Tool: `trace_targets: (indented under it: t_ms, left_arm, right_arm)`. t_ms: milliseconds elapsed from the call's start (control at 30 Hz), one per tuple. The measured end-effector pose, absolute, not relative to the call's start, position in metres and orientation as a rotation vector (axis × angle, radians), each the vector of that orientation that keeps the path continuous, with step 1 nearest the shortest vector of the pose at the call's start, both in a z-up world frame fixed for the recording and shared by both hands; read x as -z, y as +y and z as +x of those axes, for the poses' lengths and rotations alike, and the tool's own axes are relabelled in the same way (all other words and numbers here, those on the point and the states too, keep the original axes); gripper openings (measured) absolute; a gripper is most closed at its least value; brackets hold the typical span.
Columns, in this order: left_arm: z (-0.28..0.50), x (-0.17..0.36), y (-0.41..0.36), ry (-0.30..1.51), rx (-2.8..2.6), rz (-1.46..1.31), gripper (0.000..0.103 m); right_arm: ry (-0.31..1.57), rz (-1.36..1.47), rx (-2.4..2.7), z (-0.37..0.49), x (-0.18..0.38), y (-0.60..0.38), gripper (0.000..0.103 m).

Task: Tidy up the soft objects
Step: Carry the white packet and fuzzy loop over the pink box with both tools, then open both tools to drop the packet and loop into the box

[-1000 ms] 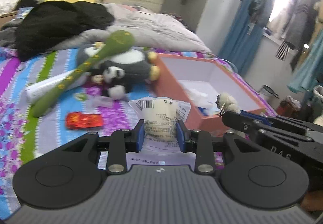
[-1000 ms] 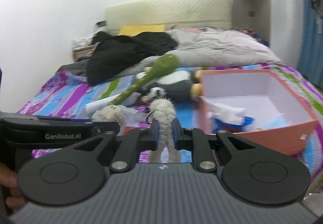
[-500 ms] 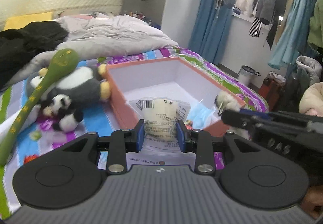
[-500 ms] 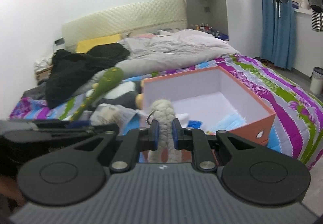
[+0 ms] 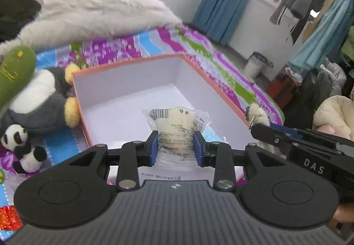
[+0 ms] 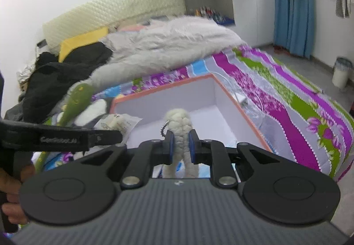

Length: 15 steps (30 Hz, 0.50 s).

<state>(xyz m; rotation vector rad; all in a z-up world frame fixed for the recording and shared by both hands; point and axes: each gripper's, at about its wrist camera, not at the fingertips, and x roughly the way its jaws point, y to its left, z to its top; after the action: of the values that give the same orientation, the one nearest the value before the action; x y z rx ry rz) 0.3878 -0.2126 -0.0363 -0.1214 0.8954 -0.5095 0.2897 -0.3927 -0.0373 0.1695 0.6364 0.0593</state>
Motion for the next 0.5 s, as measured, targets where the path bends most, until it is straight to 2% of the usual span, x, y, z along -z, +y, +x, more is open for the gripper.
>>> trace_targets:
  t_ms: [133,367,500]
  left_arm:
    - [0.416,0.051,-0.229,0.991,0.505,-0.081,0.038]
    - [0.416,0.067,-0.244,1.070,0.523,-0.001,0.043]
    - [0.412,0.063,-0.248,1.047,0.549,-0.015,0.055]
  right_arm:
    - [0.732,0.170,-0.037,0.313,0.054,-0.405,0.018]
    - [0.864,0.169,0.008,0.331,0.085,-0.420,0.021]
    - [0.886,0.149,0.031,0.329,0.091,-0.421,0.028]
